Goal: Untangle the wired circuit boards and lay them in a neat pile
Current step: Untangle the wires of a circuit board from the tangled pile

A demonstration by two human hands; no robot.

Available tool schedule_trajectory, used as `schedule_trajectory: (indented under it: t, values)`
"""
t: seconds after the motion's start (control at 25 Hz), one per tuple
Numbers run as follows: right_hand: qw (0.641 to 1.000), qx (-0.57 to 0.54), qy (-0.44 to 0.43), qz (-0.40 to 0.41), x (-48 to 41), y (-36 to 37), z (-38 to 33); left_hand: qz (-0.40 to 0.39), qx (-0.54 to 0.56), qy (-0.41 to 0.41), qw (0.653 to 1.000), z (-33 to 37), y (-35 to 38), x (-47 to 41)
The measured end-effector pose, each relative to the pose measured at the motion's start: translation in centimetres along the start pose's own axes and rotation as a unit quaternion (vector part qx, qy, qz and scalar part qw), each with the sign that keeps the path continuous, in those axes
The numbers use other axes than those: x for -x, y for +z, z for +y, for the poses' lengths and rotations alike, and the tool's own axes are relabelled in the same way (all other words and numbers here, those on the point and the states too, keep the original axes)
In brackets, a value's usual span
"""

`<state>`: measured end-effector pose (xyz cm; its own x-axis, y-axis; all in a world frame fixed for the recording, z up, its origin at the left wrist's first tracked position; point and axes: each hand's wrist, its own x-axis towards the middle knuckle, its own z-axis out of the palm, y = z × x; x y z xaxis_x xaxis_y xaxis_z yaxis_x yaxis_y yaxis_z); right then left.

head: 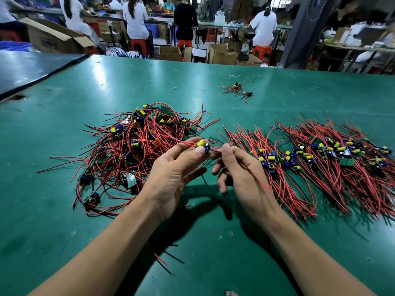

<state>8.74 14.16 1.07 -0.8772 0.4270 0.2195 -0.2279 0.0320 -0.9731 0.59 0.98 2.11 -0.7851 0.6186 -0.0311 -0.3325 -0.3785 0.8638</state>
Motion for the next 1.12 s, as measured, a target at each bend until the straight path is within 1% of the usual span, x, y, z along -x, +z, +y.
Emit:
schedule_trajectory:
  t: [0.04, 0.12, 0.2, 0.24, 0.36, 0.44, 0.52, 0.56, 0.68, 0.76, 0.84, 1.0, 1.12]
  values:
    - [0.997, -0.075, 0.037, 0.007, -0.2, 0.1, -0.3, -0.004, 0.006, 0.001, 1.0, -0.1, 0.0, 0.0]
    - [0.973, -0.204, 0.109, 0.004, -0.6, -0.1, -0.8, -0.021, 0.021, -0.003, 1.0, -0.2, 0.2, 0.0]
    - [0.946, -0.279, 0.164, -0.031, -0.7, -0.6, -1.4, -0.025, 0.026, -0.018, 0.999, -0.3, 0.2, -0.1]
    - [0.938, -0.292, 0.182, -0.054, -0.6, -0.9, -1.6, -0.025, 0.024, -0.034, 0.999, -0.3, 0.2, -0.1]
    - [0.935, -0.252, 0.218, -0.117, -0.2, -1.4, -2.0, -0.064, 0.028, -0.119, 0.99, 0.2, 0.4, 0.2]
    - [0.938, -0.214, 0.243, -0.124, -0.1, -1.6, -2.1, -0.105, 0.006, -0.158, 0.982, 0.4, 0.5, 0.5]
    - [0.942, -0.191, 0.254, -0.106, -0.1, -1.7, -2.0, -0.121, -0.025, -0.151, 0.981, 0.2, 0.7, 0.6]
    - [0.946, -0.179, 0.254, -0.095, -0.2, -1.8, -2.0, -0.12, -0.023, -0.138, 0.983, 0.0, 0.7, 0.7]
    - [0.96, -0.148, 0.223, -0.082, -0.5, -1.6, -1.4, -0.091, 0.001, -0.114, 0.989, -0.5, 0.7, 0.7]
    - [0.966, -0.125, 0.212, -0.073, -0.6, -1.4, -0.9, -0.073, -0.017, -0.104, 0.992, -0.8, 0.6, 0.5]
    - [0.969, -0.107, 0.209, -0.071, -0.6, -1.4, -0.6, -0.059, -0.036, -0.105, 0.992, -0.9, 0.5, 0.4]
    - [0.967, -0.119, 0.211, -0.081, -0.6, -1.8, -0.4, -0.045, -0.075, -0.113, 0.99, -1.1, 0.4, 0.5]
    - [0.973, -0.088, 0.205, -0.059, -0.4, -1.6, -0.1, -0.029, -0.117, -0.109, 0.987, -1.5, 0.4, 0.4]
